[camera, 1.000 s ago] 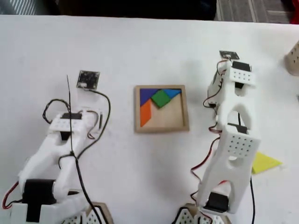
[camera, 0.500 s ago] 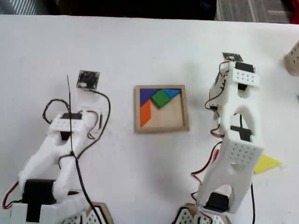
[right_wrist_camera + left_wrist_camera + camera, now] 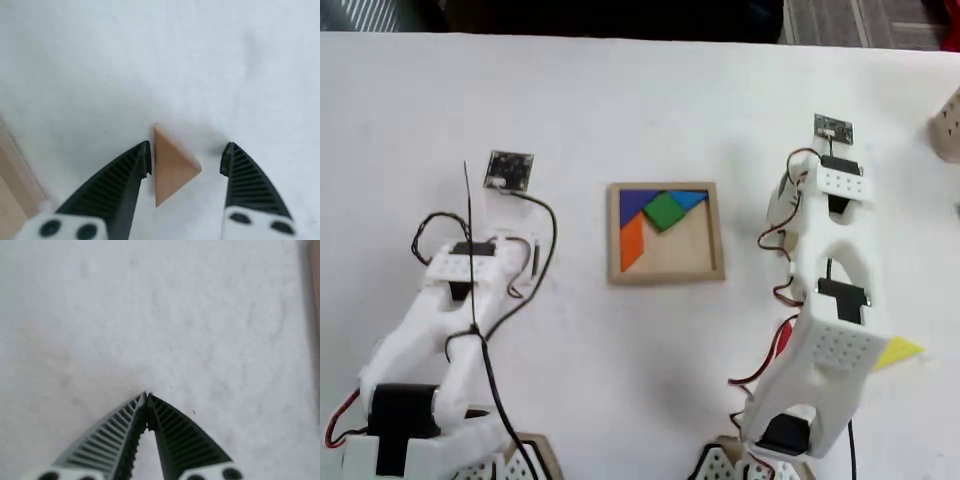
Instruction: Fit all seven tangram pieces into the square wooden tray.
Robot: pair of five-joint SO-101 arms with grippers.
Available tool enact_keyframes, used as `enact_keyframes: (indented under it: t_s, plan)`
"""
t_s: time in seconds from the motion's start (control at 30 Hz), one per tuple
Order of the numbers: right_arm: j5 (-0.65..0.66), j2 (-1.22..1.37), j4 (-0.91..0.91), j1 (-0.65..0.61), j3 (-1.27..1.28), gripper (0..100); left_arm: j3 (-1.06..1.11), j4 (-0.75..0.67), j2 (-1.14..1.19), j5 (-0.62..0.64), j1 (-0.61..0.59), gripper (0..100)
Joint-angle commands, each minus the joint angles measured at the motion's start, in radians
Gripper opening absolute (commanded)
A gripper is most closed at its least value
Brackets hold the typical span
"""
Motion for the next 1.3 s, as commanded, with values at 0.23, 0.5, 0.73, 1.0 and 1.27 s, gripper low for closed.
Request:
enact_keyframes:
  t_s: [0.23, 0.5, 0.73, 1.0, 1.27]
  plan:
    - [-0.005, -0.025, 0.025, -0.015, -0.003, 17.7, -0.012, -0.012, -0.044, -0.008, 0.015, 3]
    - [-0.005, -0.025, 0.062, -0.012, -0.002, 21.9, -0.012, -0.012, -0.044, -0.008, 0.013, 3]
    - [-0.005, -0.024, 0.033, -0.012, -0.003, 14.4, -0.012, -0.012, -0.044, -0.008, 0.013, 3]
    - [-0.005, -0.024, 0.021, 0.004, -0.002, 11.9, -0.012, -0.012, -0.044, -0.008, 0.013, 3]
    - [-0.005, -0.033, 0.028, 0.007, 0.002, 7.6, -0.012, -0.012, -0.044, -0.008, 0.010, 3]
